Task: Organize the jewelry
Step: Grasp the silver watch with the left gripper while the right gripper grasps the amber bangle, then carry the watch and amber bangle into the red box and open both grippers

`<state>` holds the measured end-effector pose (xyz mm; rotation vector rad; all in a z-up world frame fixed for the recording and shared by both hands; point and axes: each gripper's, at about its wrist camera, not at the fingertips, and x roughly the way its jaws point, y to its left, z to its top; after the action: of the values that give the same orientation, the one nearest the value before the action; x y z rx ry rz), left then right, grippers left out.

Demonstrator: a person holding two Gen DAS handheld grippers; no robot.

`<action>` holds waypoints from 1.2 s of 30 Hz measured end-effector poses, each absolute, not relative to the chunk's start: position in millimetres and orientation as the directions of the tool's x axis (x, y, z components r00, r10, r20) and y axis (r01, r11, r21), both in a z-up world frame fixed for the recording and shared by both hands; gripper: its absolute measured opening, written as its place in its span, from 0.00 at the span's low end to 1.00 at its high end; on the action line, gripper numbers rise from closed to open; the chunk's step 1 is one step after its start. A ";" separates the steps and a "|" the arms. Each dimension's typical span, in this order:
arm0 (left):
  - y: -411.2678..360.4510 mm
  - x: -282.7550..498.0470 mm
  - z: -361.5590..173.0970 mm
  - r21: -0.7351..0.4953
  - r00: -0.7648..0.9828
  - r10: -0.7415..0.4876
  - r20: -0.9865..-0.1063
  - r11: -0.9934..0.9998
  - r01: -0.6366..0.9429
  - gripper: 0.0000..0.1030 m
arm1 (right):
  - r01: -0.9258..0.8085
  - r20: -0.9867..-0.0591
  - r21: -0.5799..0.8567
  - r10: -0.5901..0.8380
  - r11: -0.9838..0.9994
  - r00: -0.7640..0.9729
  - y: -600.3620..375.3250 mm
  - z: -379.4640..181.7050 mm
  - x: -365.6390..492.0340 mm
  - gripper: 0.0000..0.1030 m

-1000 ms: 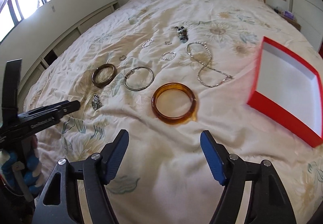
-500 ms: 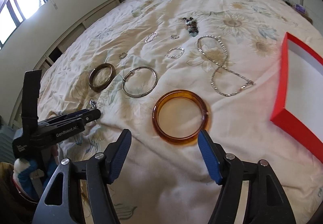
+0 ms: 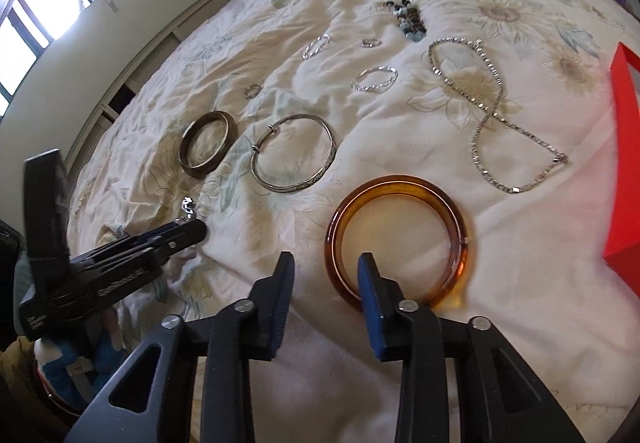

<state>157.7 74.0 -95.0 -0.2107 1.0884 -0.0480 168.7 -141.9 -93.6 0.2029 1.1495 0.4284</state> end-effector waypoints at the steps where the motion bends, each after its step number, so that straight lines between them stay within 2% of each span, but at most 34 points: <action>1: 74.1 157.6 -94.1 -0.200 0.467 -0.148 -0.872 0.978 -0.062 0.28 | -0.224 -0.840 0.371 0.429 0.901 0.332 -140.4 -96.1 171.4 0.25; 7: 73.6 154.4 -85.6 -0.219 0.483 -0.168 -0.859 0.975 -0.050 0.28 | -0.215 -0.854 0.389 0.438 0.896 0.281 -133.7 -113.2 185.2 0.18; 9: 73.8 152.2 -81.7 -0.219 0.489 -0.169 -0.856 0.974 -0.048 0.28 | -0.203 -0.844 0.414 0.458 0.887 0.280 -137.5 -112.4 184.1 0.11; 19: 75.7 119.6 -44.7 -0.204 0.535 -0.151 -0.831 0.978 -0.042 0.28 | -0.214 -0.791 0.478 0.524 0.852 0.316 -141.2 -71.4 134.0 0.09; 26: 61.1 90.6 -10.5 -0.198 0.565 -0.172 -0.807 0.980 0.015 0.28 | -0.217 -0.748 0.498 0.542 0.840 0.383 -156.8 -32.2 92.9 0.09; 36: -29.2 85.6 25.5 -0.203 0.552 -0.285 -0.784 0.957 0.206 0.28 | -0.132 -0.721 0.467 0.463 0.874 0.516 -236.5 3.8 54.5 0.09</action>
<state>85.6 -29.2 25.5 -0.0915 0.9430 -0.2905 54.5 -236.5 3.8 0.3791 0.9682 0.3675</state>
